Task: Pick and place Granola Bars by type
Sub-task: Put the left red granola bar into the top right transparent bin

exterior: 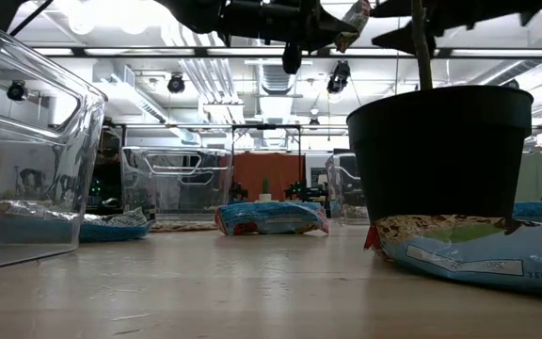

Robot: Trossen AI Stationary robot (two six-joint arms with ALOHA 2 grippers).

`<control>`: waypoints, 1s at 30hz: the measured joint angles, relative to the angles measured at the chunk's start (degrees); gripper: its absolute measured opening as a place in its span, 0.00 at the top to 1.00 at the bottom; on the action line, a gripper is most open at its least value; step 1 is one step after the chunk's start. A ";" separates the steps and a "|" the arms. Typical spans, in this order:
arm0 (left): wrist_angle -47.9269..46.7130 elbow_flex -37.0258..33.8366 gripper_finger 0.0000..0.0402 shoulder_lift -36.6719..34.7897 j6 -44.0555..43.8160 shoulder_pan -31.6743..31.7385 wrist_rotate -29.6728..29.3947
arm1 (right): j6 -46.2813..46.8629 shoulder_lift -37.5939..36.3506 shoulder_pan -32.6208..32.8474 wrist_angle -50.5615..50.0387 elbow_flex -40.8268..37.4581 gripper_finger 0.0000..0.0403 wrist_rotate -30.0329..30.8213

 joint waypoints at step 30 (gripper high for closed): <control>-1.82 -0.02 1.00 0.00 0.77 -0.29 0.26 | -4.81 9.58 -4.76 -1.22 11.10 0.85 -4.98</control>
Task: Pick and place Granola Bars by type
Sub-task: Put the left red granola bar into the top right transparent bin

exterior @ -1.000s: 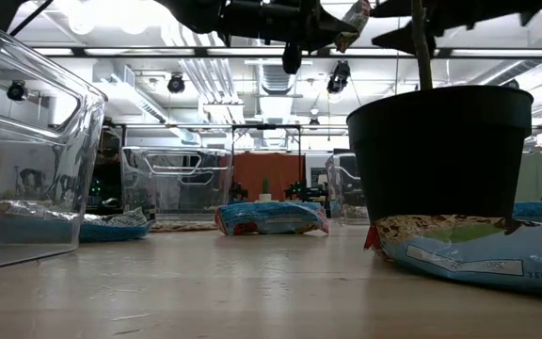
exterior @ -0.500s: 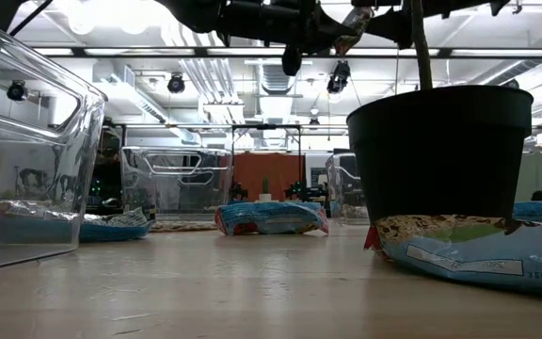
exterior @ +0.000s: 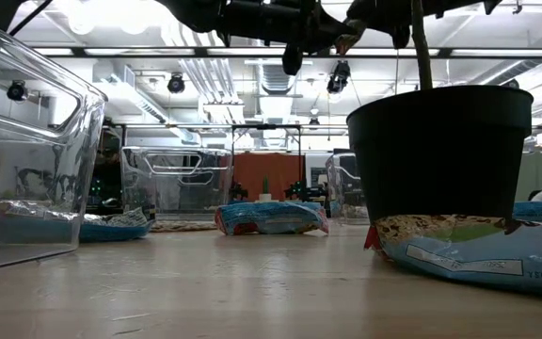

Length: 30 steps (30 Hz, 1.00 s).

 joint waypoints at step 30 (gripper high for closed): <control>-10.78 -0.04 0.58 -6.82 -3.66 4.20 -0.35 | 18.37 17.32 -10.28 -56.71 23.41 0.96 7.65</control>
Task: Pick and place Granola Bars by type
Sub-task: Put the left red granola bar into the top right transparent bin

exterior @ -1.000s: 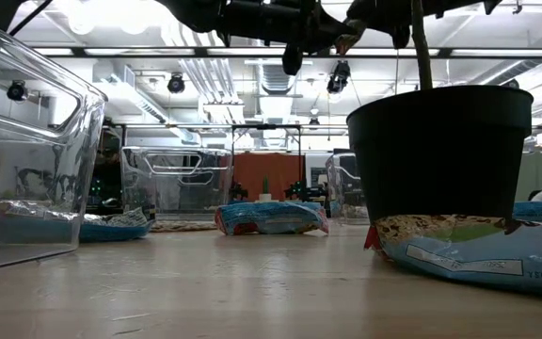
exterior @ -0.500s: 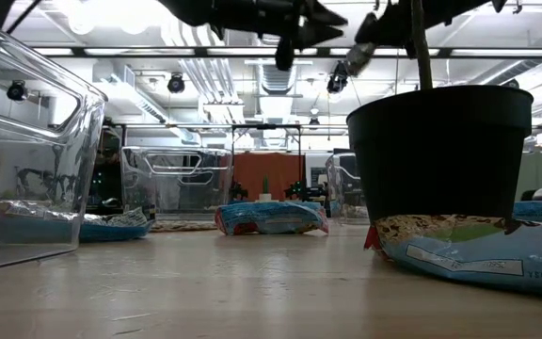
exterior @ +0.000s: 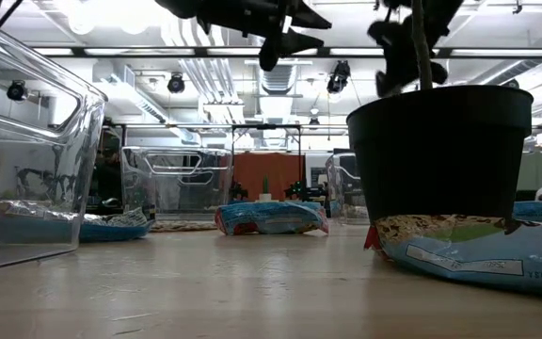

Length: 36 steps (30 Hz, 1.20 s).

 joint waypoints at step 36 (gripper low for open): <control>-4.18 0.07 0.58 -4.89 -1.32 1.25 6.15 | 11.04 10.44 -3.34 -1.04 -18.80 0.97 3.99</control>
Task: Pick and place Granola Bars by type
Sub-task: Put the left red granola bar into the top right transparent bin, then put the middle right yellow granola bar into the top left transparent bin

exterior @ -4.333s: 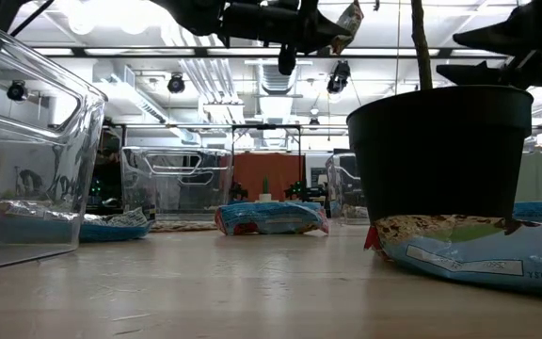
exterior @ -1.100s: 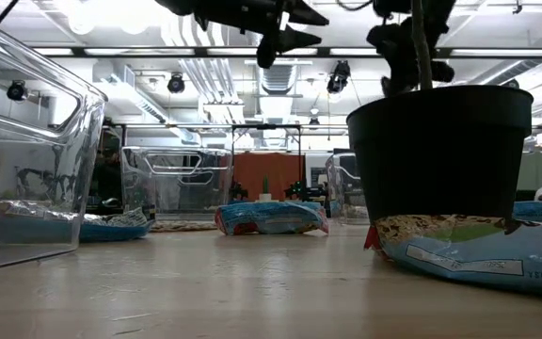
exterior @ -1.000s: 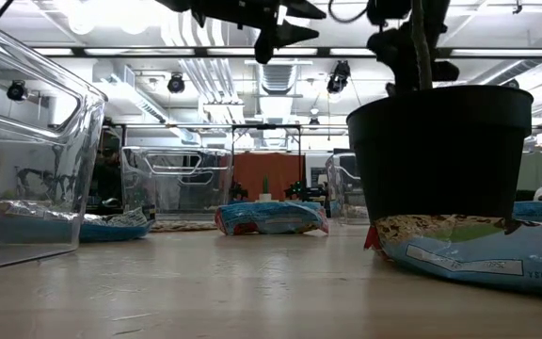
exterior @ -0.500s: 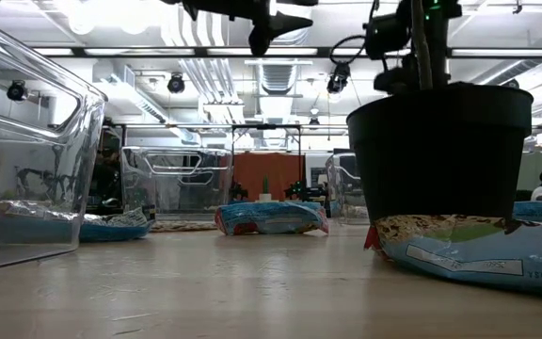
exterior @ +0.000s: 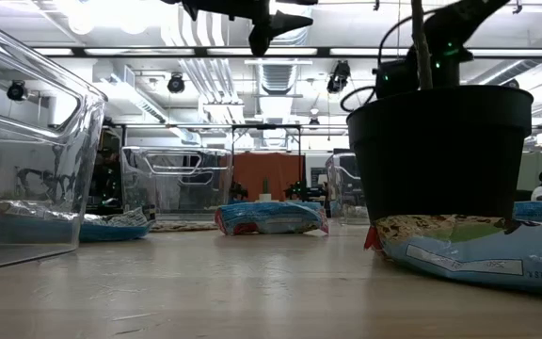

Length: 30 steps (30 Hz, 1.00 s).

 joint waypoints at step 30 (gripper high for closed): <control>-1.62 0.00 0.58 -0.42 0.70 0.13 -0.02 | -1.65 0.37 -0.81 5.35 -5.24 0.68 -0.55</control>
